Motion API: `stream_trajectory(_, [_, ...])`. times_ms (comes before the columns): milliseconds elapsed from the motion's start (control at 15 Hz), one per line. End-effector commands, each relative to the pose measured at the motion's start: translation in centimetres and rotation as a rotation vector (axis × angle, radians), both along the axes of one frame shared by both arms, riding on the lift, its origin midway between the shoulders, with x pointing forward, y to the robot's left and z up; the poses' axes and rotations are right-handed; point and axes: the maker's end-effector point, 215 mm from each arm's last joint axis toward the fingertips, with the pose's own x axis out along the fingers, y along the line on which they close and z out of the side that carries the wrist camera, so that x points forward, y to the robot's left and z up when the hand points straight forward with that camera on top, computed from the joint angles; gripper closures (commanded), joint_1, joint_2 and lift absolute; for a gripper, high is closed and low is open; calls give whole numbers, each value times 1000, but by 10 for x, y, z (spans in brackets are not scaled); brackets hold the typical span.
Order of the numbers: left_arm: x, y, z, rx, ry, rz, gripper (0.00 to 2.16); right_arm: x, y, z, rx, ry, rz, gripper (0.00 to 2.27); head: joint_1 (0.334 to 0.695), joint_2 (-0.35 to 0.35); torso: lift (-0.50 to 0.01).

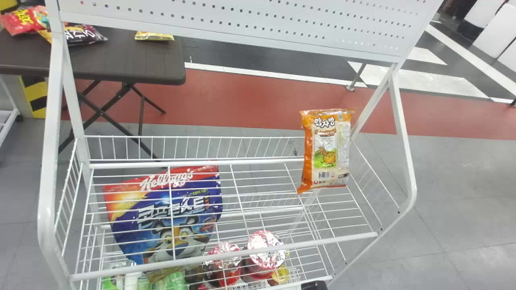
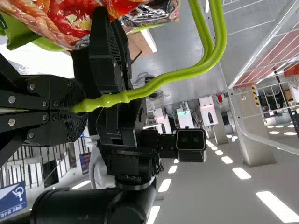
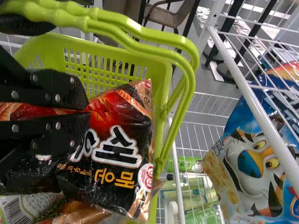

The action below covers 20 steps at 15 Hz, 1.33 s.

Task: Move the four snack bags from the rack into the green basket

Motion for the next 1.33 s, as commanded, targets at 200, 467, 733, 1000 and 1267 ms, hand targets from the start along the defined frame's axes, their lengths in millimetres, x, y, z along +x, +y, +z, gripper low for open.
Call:
stream_trajectory(200, [-2, 0, -1, 4, 5, -4, 1504, 24, -68, 40, 57, 3, -128, 63, 695, -350, 0])
stream_trajectory(467, [-5, -4, -1, 9, 11, -14, 1504, 91, -109, 76, 200, -99, -252, 63, 695, -350, 0])
stream_trajectory(733, [-5, -2, 0, 11, 3, -10, 1504, 96, -107, 71, 244, -80, -263, 66, 695, -350, 0])
stream_trajectory(1000, [-5, -4, 0, 10, 6, -12, 1504, 187, -179, 107, 33, -497, -386, 66, 695, -350, 0])
stream_trajectory(1267, [-5, -4, -1, 10, 7, -14, 1504, 275, -242, 157, -266, -837, -508, 66, 695, -350, 0])
